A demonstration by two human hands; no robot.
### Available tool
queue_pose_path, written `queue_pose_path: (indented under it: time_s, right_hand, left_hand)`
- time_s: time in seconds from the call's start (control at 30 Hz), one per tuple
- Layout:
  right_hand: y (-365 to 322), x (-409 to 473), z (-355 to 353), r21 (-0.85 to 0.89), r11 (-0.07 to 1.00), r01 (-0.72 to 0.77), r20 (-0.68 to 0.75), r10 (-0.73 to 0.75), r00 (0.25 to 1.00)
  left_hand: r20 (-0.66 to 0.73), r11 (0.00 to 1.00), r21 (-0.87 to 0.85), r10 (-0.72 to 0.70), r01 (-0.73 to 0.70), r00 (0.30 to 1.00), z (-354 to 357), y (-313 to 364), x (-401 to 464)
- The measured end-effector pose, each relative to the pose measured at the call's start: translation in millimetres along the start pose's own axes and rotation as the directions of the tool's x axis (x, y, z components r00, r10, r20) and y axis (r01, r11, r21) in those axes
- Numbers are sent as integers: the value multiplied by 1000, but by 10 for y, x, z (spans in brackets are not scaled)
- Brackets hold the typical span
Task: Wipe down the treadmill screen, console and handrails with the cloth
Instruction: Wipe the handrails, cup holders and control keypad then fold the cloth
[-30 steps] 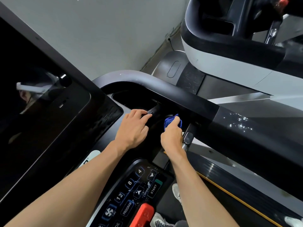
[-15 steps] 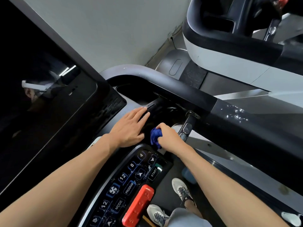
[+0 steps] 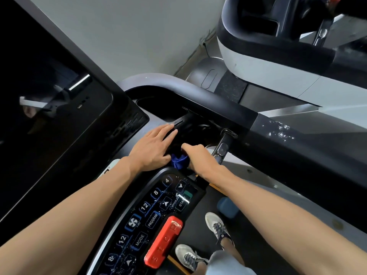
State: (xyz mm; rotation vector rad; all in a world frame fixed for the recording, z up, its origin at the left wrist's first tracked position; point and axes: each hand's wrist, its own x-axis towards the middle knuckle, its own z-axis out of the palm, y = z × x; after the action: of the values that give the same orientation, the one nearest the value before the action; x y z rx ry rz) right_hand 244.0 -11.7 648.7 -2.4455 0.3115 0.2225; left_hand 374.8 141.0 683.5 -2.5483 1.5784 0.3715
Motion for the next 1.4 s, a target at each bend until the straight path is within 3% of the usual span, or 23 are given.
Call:
queue_pose_path:
  time_s: [0.2, 0.3, 0.47, 0.63, 0.73, 0.8, 0.87, 1.0, 1.1, 1.17, 1.23, 1.3, 1.37, 1.4]
  right_hand:
    - [419, 307, -420, -22, 975, -222, -213, 212, 954]
    - [312, 240, -270, 46, 967, -252, -218, 256, 942]
    - [57, 54, 62, 139, 990, -32, -153, 53, 987]
    - [341, 340, -275, 138, 988, -62, -408, 114, 906]
    - [294, 523, -287, -34, 992, -124, -548, 85, 832]
    - [209, 488, -94, -169, 984, -63, -527, -36, 849]
    - [242, 401, 28, -182, 983, 11, -460, -95, 883]
    - [355, 474, -142, 47, 987, 154, -414, -121, 902]
    - [243, 649, -578, 430, 903, 15, -299, 127, 946]
    - [176, 823, -927, 541, 841, 17, -325, 190, 927]
    - [124, 1071, -1237, 455, 880, 139, -500, 123, 857]
    - [171, 1408, -1327, 195, 944, 267, -557, -117, 822]
    - [260, 1662, -1234, -113, 938, 327, -358, -346, 868]
    - [323, 1723, -1153, -213, 914, 345, -250, -392, 885]
  left_hand:
    - [-25, 1000, -10, -13, 13, 1000, 26, -5, 13]
    - [-44, 999, -41, -17, 15, 999, 19, 1, 9]
    - [-70, 991, -123, -53, 44, 996, 2, 12, 20]
    - [-112, 988, -136, -93, 77, 989, 26, 40, 15]
    - [-136, 991, -91, -111, 99, 984, 23, 72, 14]
    - [-155, 992, -76, -116, 105, 981, 33, 74, 13]
    - [-189, 992, -73, -112, 100, 976, 59, 73, 22]
    - [-266, 984, -113, -163, 137, 950, 57, 62, 88]
    - [-295, 969, -82, -247, 233, 923, -8, 38, 229]
    - [-308, 943, -32, -326, 333, 894, -78, -8, 352]
    - [-308, 908, 20, -393, 419, 866, -154, -69, 470]
    - [-269, 878, 64, -444, 475, 855, -197, -134, 580]
    - [-225, 855, 76, -486, 512, 845, -179, -174, 658]
    - [-217, 846, 57, -508, 531, 833, -154, -183, 686]
